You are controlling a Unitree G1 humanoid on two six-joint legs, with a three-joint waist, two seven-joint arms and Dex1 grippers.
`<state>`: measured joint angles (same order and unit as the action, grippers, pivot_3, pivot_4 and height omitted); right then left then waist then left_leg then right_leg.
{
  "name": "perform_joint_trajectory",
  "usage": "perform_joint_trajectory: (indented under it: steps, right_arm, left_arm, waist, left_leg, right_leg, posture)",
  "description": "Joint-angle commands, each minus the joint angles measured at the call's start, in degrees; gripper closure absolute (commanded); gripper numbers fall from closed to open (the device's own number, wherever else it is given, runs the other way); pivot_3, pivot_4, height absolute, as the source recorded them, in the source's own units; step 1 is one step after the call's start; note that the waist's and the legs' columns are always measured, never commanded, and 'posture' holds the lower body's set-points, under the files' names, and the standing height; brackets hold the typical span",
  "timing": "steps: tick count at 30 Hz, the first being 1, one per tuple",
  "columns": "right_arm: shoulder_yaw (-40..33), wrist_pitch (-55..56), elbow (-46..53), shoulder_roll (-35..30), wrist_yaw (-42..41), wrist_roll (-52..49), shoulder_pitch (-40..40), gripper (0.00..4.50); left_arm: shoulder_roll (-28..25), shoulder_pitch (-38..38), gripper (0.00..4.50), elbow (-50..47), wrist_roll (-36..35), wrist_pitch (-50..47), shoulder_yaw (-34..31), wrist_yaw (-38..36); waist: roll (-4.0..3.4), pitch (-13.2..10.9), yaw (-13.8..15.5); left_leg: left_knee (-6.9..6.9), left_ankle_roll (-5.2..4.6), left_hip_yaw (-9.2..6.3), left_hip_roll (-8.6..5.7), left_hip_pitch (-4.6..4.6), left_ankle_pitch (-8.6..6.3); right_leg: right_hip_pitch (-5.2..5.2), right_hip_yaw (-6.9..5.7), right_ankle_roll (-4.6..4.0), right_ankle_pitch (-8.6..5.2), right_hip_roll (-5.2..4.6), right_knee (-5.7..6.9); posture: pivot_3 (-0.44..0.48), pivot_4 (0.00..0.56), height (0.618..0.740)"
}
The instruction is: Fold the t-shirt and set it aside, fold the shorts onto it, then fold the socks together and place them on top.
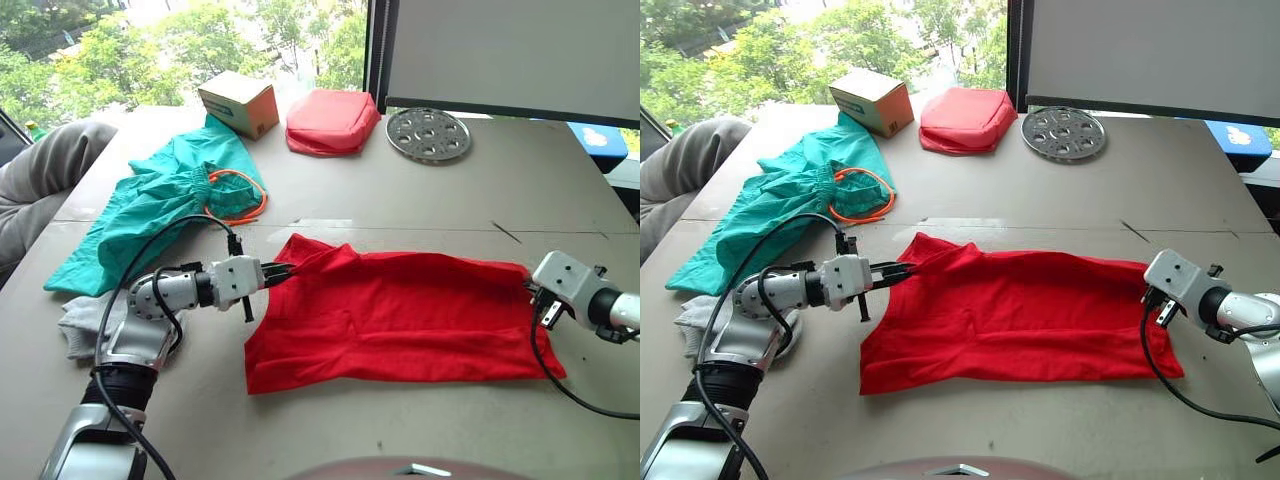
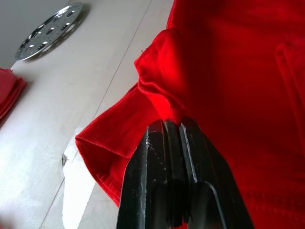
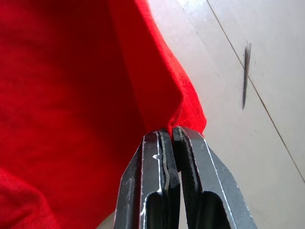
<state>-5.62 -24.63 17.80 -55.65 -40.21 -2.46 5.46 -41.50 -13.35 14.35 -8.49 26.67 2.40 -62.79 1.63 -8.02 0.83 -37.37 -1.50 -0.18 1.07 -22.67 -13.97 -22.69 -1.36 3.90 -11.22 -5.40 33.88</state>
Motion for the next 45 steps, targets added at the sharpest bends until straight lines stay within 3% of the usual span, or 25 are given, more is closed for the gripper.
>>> perform_joint_trajectory:
  steps: [1,14,17,23,28,33,45]
  right_arm:
    - [-2.7,1.3,0.7,0.1,0.4,0.6,-0.4,4.31]
    - [-2.0,-4.1,0.0,1.0,2.5,3.1,0.6,4.31]
    - [-2.0,-3.9,0.1,1.6,2.9,3.2,0.8,4.31]
    - [-1.6,-4.5,-0.3,4.3,3.9,2.6,-4.0,4.31]
    - [-1.1,-5.4,-0.8,5.7,4.7,2.8,-6.7,4.31]
    - [-1.0,-6.3,1.0,5.4,3.8,2.8,-4.1,4.31]
    - [-0.6,-8.7,3.9,5.2,3.1,3.4,-1.4,4.31]
  left_arm:
    - [-1.9,0.3,4.50,-1.8,0.1,2.0,-0.6,-0.6]
    - [-5.6,0.7,4.50,2.2,5.3,11.3,-0.1,0.3]
    - [-5.3,-2.1,4.50,5.7,10.4,17.1,-1.5,6.5]
    - [-2.4,-13.1,4.50,12.3,14.0,13.5,-1.7,16.3]
    - [-1.6,-21.2,4.50,17.8,20.6,19.3,0.4,23.7]
    - [-5.4,-16.5,4.50,18.4,25.3,32.5,4.0,25.3]
    - [-8.6,-14.3,4.50,21.9,31.8,38.5,7.7,29.5]
  waist:
    - [0.00,0.0,0.0]
    - [-0.01,0.0,0.1]
    - [-0.01,0.0,0.1]
    - [0.03,0.0,0.2]
    - [0.09,0.0,0.1]
    - [0.04,0.0,-0.2]
    - [0.04,0.0,0.1]
  left_leg:
    - [0.00,0.00,0.02,0.07,0.03,0.00]
    - [0.17,0.01,0.04,0.05,0.00,-0.02]
    - [0.14,0.01,0.05,0.08,0.00,-0.02]
    - [0.07,0.01,0.01,-0.07,0.00,-0.02]
    - [0.09,0.01,-0.10,-0.13,-0.07,-0.01]
    - [0.31,0.01,0.04,-0.12,0.05,-0.02]
    - [0.02,0.03,0.06,0.11,0.03,-0.02]
  right_leg:
    - [0.00,-0.03,0.00,0.00,0.00,0.00]
    - [-0.02,-0.12,-0.22,0.11,0.03,-0.08]
    - [-0.02,-0.12,-0.13,0.06,0.02,-0.07]
    - [0.01,-0.15,-0.16,0.11,0.04,-0.02]
    - [0.01,-0.16,-0.02,0.24,0.17,-0.04]
    - [-0.01,-0.03,-0.02,0.26,0.17,-0.07]
    - [0.01,-0.09,-0.23,0.17,0.10,0.00]
  posture:
    - [0.000,0.150,0.739]
    - [0.000,0.150,0.739]
    - [0.000,0.150,0.739]
    - [0.000,0.150,0.739]
    - [0.000,0.150,0.739]
    - [0.000,0.150,0.739]
    - [0.000,0.150,0.739]
